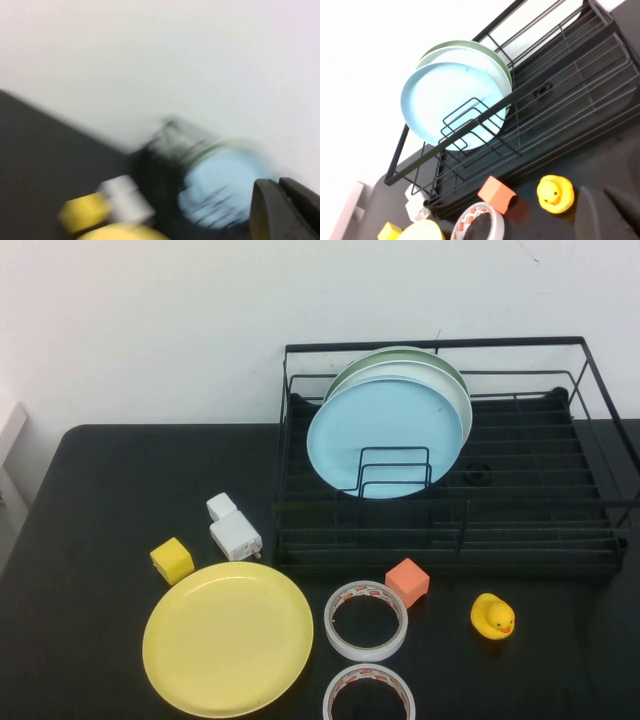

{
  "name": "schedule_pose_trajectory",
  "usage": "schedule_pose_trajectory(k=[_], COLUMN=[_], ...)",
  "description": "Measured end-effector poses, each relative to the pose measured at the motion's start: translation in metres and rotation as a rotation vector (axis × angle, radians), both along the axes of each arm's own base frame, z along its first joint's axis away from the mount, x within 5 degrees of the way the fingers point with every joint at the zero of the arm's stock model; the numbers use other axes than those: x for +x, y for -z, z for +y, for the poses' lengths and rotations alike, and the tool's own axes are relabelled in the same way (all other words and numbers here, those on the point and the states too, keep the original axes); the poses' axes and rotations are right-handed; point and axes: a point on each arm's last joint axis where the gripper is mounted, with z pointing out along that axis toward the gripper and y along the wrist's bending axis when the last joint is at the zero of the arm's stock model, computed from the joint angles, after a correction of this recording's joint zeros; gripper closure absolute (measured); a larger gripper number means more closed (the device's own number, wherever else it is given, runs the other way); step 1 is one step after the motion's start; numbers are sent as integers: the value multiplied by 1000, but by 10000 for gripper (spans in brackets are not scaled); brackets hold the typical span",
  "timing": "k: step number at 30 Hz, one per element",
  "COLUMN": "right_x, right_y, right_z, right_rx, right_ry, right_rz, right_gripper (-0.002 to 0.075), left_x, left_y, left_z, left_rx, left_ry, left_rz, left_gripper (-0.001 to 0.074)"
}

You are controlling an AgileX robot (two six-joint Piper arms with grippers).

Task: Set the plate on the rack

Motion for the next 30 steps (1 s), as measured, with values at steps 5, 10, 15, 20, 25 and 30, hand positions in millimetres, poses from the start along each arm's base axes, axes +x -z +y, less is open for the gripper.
schedule_pose_trajectory(k=[5, 10, 15, 20, 25, 30], right_x=[0, 0, 0, 0, 0, -1], right_y=[0, 0, 0, 1, 1, 2], right_z=[0, 0, 0, 0, 1, 2], right_rx=[-44, -53, -55, -56, -56, -57], right_ry=[-9, -11, -13, -16, -22, -32], right_rz=[-9, -11, -10, -7, -1, 6], right_gripper=[715, 715, 715, 715, 715, 715], left_x=[9, 46, 91, 134, 172, 200], left_y=[-41, -65, -69, -49, -18, 9], left_z=[9, 8, -5, -32, -59, -71], left_rx=[370, 663, 780, 860, 808, 746], left_ry=[-62, 9, 167, 344, 408, 394], left_rz=[301, 571, 749, 867, 1025, 1129], left_gripper=[738, 737, 699, 487, 276, 270])
